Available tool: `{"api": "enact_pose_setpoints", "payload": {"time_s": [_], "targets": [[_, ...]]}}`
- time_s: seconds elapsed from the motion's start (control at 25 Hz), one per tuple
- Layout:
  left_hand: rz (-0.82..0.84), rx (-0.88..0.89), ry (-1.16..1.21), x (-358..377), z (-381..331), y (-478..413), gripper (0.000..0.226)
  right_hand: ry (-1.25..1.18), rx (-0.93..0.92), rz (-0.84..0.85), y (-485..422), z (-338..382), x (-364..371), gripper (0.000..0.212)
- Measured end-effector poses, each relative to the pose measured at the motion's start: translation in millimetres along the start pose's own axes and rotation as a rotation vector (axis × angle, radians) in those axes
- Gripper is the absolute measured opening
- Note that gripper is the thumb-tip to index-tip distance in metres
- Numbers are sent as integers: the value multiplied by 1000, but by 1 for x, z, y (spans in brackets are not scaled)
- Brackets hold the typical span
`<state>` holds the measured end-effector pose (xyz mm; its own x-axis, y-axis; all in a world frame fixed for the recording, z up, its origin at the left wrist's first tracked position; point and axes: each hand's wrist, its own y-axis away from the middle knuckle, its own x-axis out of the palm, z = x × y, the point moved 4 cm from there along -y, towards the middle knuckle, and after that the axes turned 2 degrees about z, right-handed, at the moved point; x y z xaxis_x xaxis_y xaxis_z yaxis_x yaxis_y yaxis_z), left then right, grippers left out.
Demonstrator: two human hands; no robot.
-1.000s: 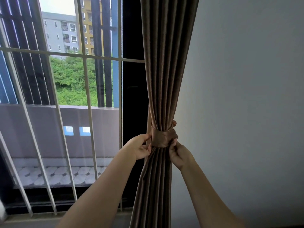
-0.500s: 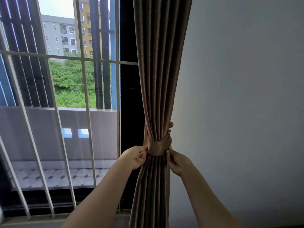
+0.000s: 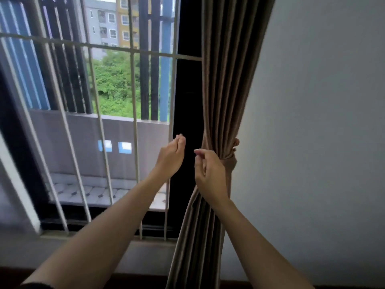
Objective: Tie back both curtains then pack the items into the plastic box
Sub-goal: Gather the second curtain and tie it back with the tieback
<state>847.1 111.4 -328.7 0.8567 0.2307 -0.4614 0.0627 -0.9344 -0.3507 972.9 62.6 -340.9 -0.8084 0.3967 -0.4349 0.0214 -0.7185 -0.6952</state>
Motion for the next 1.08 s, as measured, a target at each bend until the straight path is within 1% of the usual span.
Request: {"api": "enact_pose_setpoints", "payload": {"time_s": [0.2, 0.32, 0.4, 0.48, 0.56, 0.64, 0.68, 0.76, 0.84, 0.92, 1.0, 1.08], "targets": [[-17, -21, -403, -92, 109, -19, 52, 5, -24, 332, -12, 13, 119, 47], [-15, -136, -623, -160, 169, -31, 53, -17, -78, 489, -31, 40, 206, 63], [-9, -216, -729, -208, 194, -36, 55, -13, -114, 603, -46, 66, 254, 75], [25, -291, -806, -251, 205, -34, 60, 15, -156, 704, -55, 91, 289, 78], [43, -347, -853, -294, 208, -28, 68, 47, -210, 763, -65, 120, 313, 72], [19, -375, -900, -342, 208, -22, 82, 41, -240, 806, -74, 157, 336, 65], [6, -386, -927, -365, 209, -18, 89, 29, -258, 823, -77, 178, 346, 65], [-32, -438, -961, -411, 210, -3, 95, -13, -303, 851, -78, 220, 365, 73], [-68, -483, -971, -447, 214, 14, 97, -55, -320, 844, -76, 253, 385, 84], [-106, -519, -993, -486, 216, 34, 92, -89, -351, 862, -70, 290, 409, 89], [-161, -570, -1023, -524, 220, 55, 84, -117, -393, 901, -63, 326, 431, 86], [-248, -609, -1048, -562, 228, 78, 86, -143, -469, 957, -56, 363, 458, 74]]}}
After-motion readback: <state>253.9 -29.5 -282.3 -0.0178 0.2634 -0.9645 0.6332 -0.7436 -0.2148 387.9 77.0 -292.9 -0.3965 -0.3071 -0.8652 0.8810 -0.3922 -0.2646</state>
